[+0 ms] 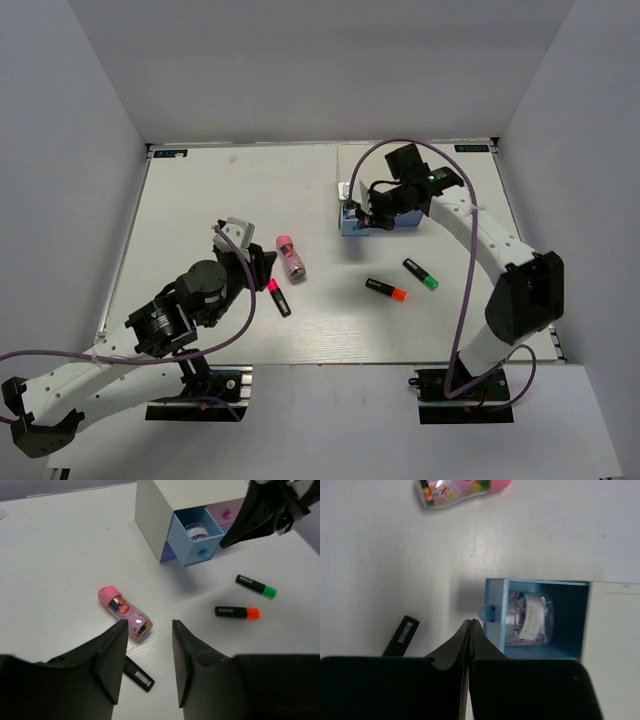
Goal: Sort the stationery into containers
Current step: Close the drawer in the storage box.
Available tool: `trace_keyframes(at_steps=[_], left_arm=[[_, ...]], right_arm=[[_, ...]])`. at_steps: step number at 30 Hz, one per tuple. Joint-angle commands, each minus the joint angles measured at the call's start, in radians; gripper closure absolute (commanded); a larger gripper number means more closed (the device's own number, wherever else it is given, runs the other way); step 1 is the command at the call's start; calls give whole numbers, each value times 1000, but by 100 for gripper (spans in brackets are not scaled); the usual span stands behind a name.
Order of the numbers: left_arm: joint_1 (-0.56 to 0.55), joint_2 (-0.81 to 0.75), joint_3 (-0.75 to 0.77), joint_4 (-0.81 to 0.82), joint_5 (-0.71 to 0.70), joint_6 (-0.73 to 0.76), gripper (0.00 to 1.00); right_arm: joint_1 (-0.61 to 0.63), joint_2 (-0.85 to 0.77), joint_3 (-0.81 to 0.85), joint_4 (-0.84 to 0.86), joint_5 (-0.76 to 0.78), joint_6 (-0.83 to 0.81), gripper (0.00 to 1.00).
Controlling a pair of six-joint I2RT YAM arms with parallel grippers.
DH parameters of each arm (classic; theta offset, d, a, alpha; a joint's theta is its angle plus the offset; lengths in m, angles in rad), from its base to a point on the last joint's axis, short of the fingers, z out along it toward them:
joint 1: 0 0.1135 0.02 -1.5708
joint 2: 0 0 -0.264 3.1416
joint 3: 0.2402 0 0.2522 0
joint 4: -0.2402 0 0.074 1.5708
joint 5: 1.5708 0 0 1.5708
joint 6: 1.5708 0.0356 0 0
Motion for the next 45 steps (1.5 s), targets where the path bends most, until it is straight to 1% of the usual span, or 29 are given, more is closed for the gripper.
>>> trace_keyframes(at_steps=[1,3,7,9,12,17,26,33,39,45], left_arm=[[3,22,3,-7,14,-4,45],[3,33,3,-7,14,-13,27],[3,33,3,-7,14,-13,23],[3,33,3,-7,14,-13,23],[3,33,3,-7,14,-13,22],[3,33,3,-7,23,-13,22],[3,24,3,-7,23,-13,22],[3,24,3,-7,23,-13,22],[3,24,3,-7,23,-13,22],[3,24,3,-7,23,-13,20]], right_arm=[[2,69,27,-117,4,-76,100],[3,89,15,-85,13,-65,100],[3,101,-26,36,70,3,100],[3,107,-40,75,110,40,100],[5,109,-62,190,165,85,100],[11,91,-112,322,231,135,100],[34,60,-192,512,328,218,100],[46,51,-244,688,462,287,100],[49,57,-277,768,547,327,100],[52,69,-281,808,576,349,100]])
